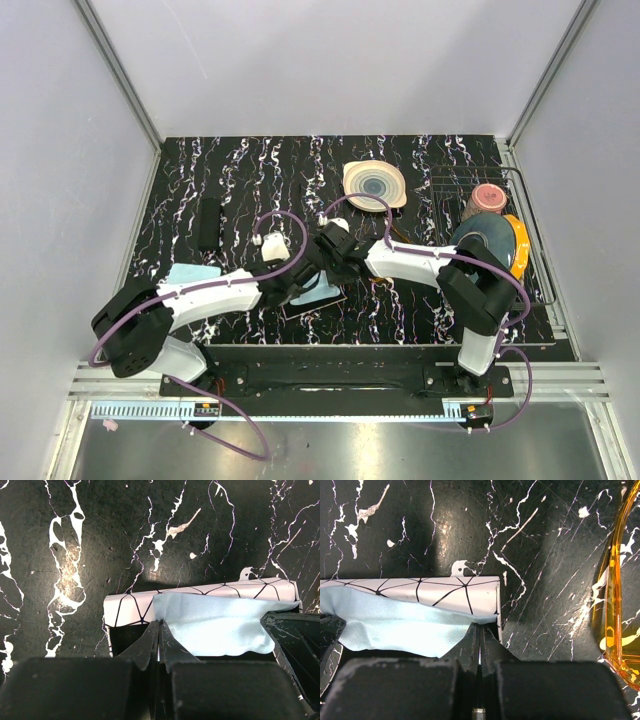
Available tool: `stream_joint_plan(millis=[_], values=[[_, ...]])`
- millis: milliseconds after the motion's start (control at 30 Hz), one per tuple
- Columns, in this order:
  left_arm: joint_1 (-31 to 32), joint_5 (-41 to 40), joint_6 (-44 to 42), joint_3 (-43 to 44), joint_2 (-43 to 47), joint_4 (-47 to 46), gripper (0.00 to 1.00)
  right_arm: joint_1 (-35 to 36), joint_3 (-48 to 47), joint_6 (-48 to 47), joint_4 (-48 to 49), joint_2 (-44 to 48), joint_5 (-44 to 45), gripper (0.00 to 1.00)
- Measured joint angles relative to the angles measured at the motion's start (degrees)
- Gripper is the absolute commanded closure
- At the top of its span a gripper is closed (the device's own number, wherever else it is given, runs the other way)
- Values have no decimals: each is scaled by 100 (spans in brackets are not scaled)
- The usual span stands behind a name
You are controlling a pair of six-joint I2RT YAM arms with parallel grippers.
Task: Organize the sunglasses
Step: Place the folded cleaning cloth in the sunglasses case.
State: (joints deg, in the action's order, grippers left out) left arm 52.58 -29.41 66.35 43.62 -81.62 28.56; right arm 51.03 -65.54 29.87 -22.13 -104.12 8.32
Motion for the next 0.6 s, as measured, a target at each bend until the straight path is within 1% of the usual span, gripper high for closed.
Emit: stream_joint_plan(millis=[133,300,600], values=[[28,20,116,-66,35,4,100,0,0,-4,7,0,-2,100],[109,116,249,-271,20,227,100,26,0,-7,92,2,-87,100],[125,74,328,-280,0,323,100,70,0,-44,133,13,-94,100]])
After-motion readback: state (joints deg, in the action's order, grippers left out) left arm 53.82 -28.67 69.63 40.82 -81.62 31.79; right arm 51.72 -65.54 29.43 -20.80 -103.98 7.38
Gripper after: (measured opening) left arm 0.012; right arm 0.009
